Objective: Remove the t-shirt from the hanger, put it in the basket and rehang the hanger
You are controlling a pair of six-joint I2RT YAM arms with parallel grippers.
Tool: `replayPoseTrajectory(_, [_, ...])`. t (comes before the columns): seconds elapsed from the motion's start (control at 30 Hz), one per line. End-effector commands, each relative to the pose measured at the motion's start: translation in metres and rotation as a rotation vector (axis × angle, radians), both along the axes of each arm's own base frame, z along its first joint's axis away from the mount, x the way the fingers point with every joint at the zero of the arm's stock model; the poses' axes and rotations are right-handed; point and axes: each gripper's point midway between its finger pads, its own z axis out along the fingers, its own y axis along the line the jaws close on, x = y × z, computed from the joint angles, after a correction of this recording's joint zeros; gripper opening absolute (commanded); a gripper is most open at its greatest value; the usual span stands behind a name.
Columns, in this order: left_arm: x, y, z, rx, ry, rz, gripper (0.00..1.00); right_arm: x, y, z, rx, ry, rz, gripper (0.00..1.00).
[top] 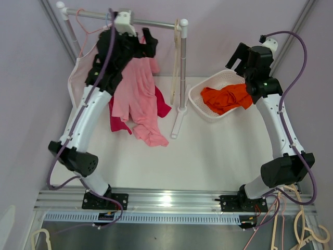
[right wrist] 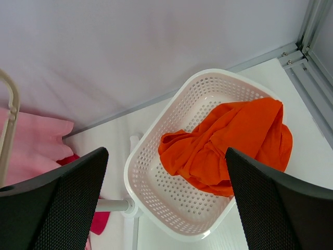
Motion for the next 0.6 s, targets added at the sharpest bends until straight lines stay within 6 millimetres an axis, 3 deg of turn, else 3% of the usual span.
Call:
replayPoseTrajectory(0.0, [-0.038, 0.047, 0.056, -0.101, -0.080, -0.037, 0.99, -0.007, 0.001, 0.017, -0.011, -0.049, 0.025, 1.00])
replayPoseTrajectory(0.1, [-0.037, 0.072, 0.060, -0.091, -0.083, 0.015, 0.99, -0.009, 0.004, 0.015, -0.010, -0.039, 0.046, 0.99])
replayPoseTrajectory(0.13, [-0.034, 0.077, 0.053, -0.085, -0.058, 0.035, 1.00, -0.010, 0.005, 0.014, -0.005, -0.039, 0.052, 1.00])
replayPoseTrajectory(0.17, [-0.034, 0.084, 0.061, -0.092, -0.067, 0.058, 0.99, -0.011, 0.006, 0.011, -0.001, -0.034, 0.056, 0.99])
replayPoseTrajectory(0.2, [-0.021, 0.091, 0.047, -0.088, -0.024, 0.095, 0.99, -0.013, 0.008, 0.015, 0.006, -0.048, 0.068, 0.99])
replayPoseTrajectory(0.23, [-0.017, 0.092, 0.039, -0.084, 0.013, 0.101, 0.99, -0.015, 0.008, 0.016, 0.008, -0.052, 0.070, 0.99])
replayPoseTrajectory(0.27, [-0.017, 0.091, 0.048, -0.096, 0.000, 0.094, 0.97, -0.016, 0.008, 0.013, 0.010, -0.050, 0.069, 1.00])
replayPoseTrajectory(0.3, [-0.005, 0.090, 0.034, -0.091, 0.036, 0.105, 0.95, -0.020, 0.008, 0.017, 0.013, -0.061, 0.070, 0.99])
replayPoseTrajectory(0.43, [0.013, 0.093, 0.015, -0.079, 0.073, 0.143, 0.85, -0.028, 0.006, 0.020, 0.013, -0.076, 0.065, 0.99])
replayPoseTrajectory(0.57, [0.026, 0.094, -0.001, -0.057, 0.095, 0.166, 0.86, -0.033, 0.002, 0.018, 0.005, -0.075, 0.051, 0.99])
